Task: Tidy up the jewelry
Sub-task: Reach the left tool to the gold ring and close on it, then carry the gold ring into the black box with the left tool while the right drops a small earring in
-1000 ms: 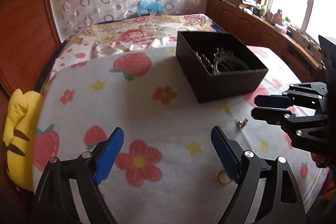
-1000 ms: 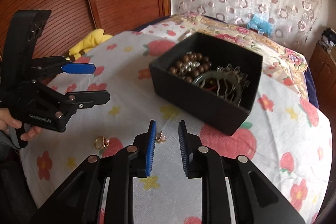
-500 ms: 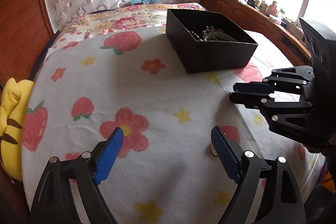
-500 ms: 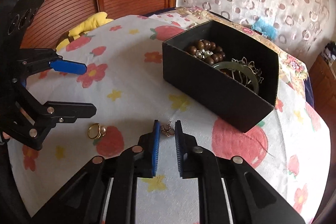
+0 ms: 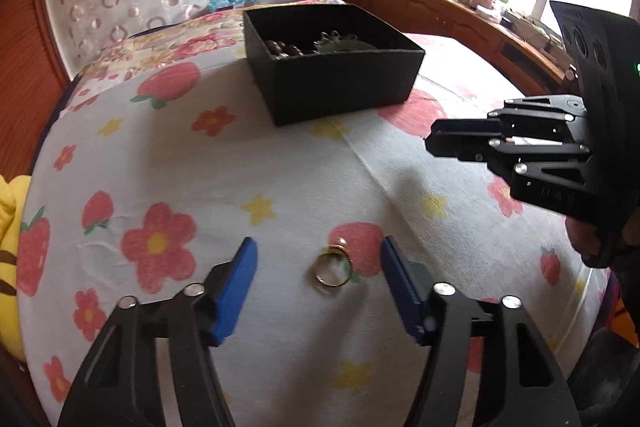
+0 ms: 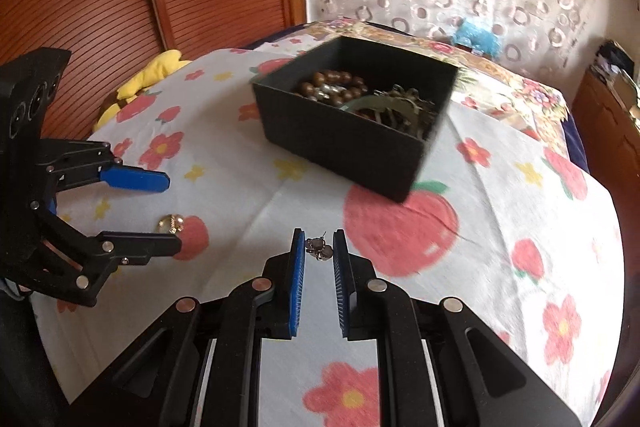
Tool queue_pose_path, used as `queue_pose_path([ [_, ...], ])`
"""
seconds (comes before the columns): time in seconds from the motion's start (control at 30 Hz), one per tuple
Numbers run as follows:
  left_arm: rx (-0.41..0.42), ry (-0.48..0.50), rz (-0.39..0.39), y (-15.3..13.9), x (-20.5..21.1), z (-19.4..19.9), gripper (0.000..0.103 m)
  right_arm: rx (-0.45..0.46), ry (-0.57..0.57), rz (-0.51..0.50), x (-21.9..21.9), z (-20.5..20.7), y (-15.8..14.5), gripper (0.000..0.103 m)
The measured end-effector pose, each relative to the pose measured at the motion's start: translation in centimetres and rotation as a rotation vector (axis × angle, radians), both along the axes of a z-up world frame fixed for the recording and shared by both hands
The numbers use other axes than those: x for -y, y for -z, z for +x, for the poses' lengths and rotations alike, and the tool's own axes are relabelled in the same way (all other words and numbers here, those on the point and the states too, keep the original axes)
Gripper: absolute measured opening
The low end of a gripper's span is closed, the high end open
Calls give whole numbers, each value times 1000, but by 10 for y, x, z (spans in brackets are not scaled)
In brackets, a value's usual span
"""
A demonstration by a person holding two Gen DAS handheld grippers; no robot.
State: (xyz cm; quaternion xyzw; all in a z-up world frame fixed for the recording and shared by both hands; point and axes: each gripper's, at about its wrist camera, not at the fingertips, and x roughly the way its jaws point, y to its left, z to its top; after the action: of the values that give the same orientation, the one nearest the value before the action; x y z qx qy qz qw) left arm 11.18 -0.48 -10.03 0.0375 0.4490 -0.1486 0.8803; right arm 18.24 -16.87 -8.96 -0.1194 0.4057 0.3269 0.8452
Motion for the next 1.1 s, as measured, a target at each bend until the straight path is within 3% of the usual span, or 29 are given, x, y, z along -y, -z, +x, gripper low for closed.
queue_pose_path([
  [0.07, 7, 7, 19, 0, 4, -1, 50, -5, 19, 3, 5, 1, 1, 16],
  [0.23, 16, 3, 37, -1, 4, -2, 18, -9, 38, 10, 13, 1, 2, 16],
  [0.7, 62, -35, -23, -21, 0, 16, 18, 35, 43, 37, 11, 13, -19, 16],
  [1.1, 151, -27, -43, -58, 4, 48, 18, 101, 30, 74, 4, 53, -51, 16],
])
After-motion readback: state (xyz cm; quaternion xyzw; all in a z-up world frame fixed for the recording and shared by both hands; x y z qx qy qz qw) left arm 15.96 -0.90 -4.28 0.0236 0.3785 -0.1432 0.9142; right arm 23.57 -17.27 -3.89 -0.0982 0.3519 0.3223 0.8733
